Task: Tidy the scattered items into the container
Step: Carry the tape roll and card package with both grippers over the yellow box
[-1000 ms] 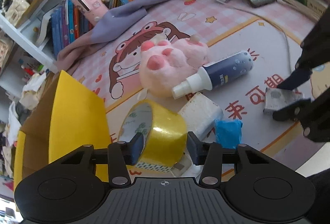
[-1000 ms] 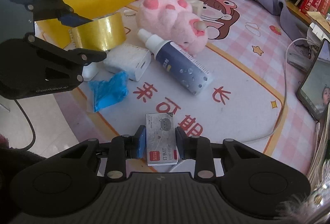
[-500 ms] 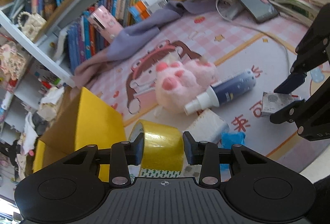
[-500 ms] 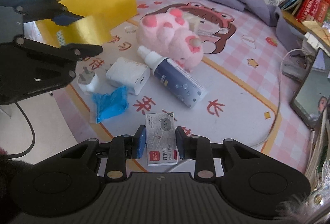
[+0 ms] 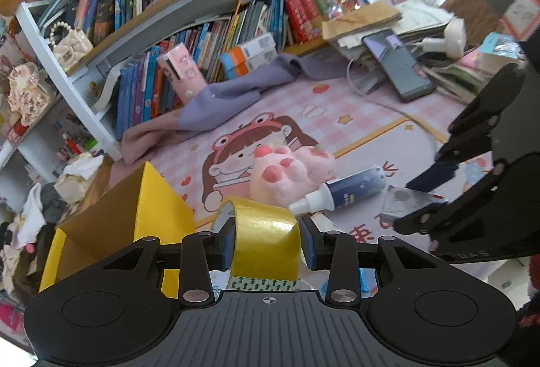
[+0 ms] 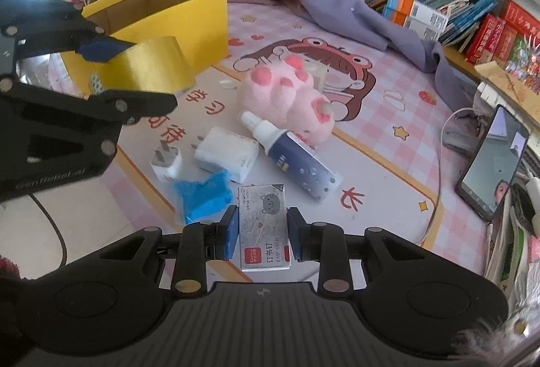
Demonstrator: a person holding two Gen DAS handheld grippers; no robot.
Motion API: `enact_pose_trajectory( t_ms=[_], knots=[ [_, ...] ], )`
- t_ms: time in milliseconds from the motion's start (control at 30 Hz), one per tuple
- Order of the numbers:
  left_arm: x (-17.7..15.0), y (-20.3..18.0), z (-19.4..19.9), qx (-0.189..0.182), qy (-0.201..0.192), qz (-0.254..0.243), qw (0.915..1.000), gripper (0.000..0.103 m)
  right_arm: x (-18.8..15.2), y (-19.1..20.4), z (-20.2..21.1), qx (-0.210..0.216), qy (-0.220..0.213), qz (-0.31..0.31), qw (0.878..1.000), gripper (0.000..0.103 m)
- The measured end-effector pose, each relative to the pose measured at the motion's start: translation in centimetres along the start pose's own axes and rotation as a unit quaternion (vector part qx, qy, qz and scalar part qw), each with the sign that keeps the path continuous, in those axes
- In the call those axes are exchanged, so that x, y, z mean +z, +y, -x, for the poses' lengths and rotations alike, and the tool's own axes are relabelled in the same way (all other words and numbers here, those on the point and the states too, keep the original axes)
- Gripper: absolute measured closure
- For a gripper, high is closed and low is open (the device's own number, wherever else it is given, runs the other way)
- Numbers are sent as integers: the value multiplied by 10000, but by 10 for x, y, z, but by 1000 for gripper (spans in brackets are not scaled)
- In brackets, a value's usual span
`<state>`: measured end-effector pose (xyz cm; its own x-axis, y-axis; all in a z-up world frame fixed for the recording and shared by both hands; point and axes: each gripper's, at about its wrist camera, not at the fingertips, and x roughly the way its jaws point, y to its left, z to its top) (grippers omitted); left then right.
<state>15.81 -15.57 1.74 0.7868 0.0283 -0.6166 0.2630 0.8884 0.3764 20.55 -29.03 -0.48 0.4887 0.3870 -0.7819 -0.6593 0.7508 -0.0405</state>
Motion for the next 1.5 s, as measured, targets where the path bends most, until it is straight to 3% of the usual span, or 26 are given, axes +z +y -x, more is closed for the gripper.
enact_pose_trajectory(
  t_ms=[233, 500, 667, 1033, 1500],
  knots=[
    [-31, 31, 36, -346, -382, 39, 9987, 66, 10, 52, 15, -326, -116, -125, 9993, 75],
    [-77, 75, 75, -617, -553, 128, 9965, 66, 21, 134, 26, -450, -160, 31, 9989, 74],
    [-107, 101, 96, -533, -618, 243, 9964, 66, 25, 175, 29, -454, -216, 42, 9987, 75],
    [-164, 146, 127, -270, -377, 538, 9975, 66, 29, 256, 21, -40, -177, 220, 9996, 75],
    [-181, 190, 140, 104, -522, 736, 9959, 66, 43, 287, 11, 191, -168, 250, 9994, 75]
  ],
)
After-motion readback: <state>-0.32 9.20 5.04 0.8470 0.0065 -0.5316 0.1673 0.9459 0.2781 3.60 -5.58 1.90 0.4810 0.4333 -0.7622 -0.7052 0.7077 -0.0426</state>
